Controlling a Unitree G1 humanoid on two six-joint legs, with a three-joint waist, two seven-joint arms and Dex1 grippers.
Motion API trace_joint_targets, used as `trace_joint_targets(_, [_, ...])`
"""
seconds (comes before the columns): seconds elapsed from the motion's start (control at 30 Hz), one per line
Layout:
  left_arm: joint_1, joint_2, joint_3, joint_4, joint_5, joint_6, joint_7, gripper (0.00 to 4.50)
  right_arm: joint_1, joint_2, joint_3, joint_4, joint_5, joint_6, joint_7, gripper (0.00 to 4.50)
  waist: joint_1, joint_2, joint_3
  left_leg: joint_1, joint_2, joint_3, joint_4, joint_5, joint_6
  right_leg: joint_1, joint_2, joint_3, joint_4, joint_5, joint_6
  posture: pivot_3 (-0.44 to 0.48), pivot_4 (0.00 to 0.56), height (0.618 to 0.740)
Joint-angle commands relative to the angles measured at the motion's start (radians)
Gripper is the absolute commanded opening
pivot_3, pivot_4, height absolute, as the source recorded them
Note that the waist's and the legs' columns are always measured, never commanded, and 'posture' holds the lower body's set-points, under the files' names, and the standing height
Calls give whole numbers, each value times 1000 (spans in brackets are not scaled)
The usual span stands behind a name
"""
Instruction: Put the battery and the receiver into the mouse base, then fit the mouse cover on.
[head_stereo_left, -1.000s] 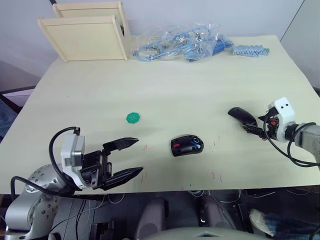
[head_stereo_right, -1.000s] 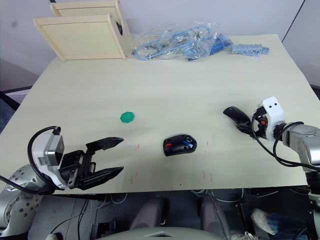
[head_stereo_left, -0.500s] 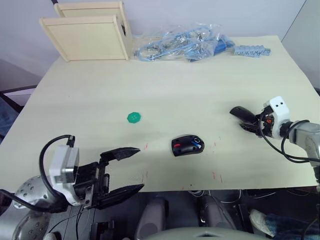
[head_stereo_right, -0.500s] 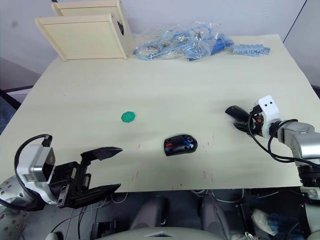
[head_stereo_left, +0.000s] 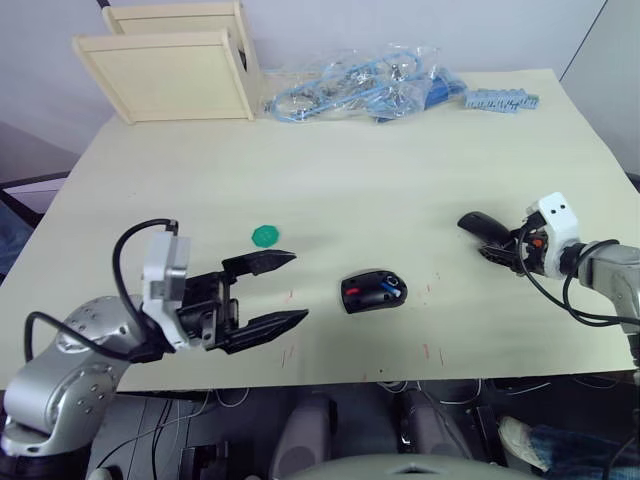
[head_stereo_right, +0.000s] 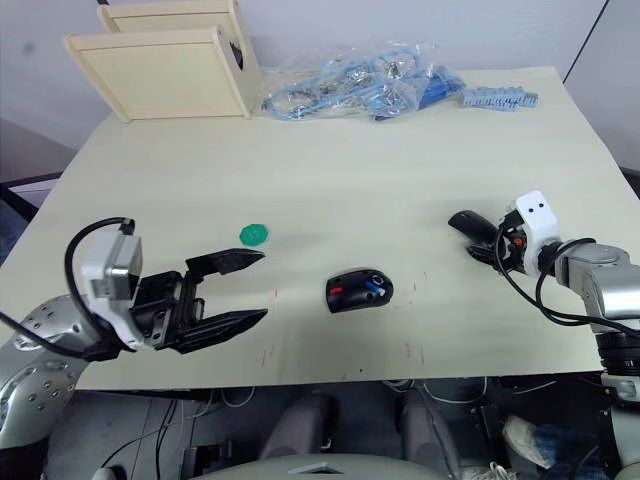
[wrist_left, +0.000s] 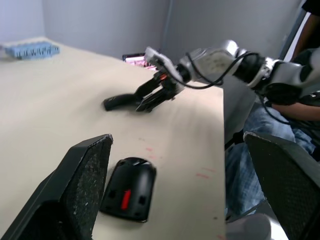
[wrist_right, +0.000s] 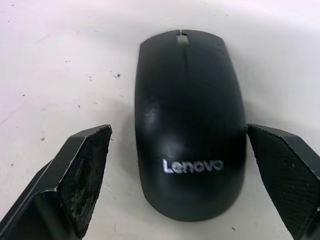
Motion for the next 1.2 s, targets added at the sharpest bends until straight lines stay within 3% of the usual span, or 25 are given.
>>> trace_joint_targets(0.03, [-9,-1,-3,-7,3,-2,-4,4474,-6,-9,-40,-17,9,0,6,4500,1,0,0,0,0,0,0,0,0,0,0,0,0,0,0,0,150,740])
trace_joint_targets(1.2, [39,-8,31,30,24,-34,-91,4474,-6,-29,-59,-7,-5,25,22,4500,3,0,0,0,0,0,0,0,0,-1,0,0,1,0,0,0,150,740])
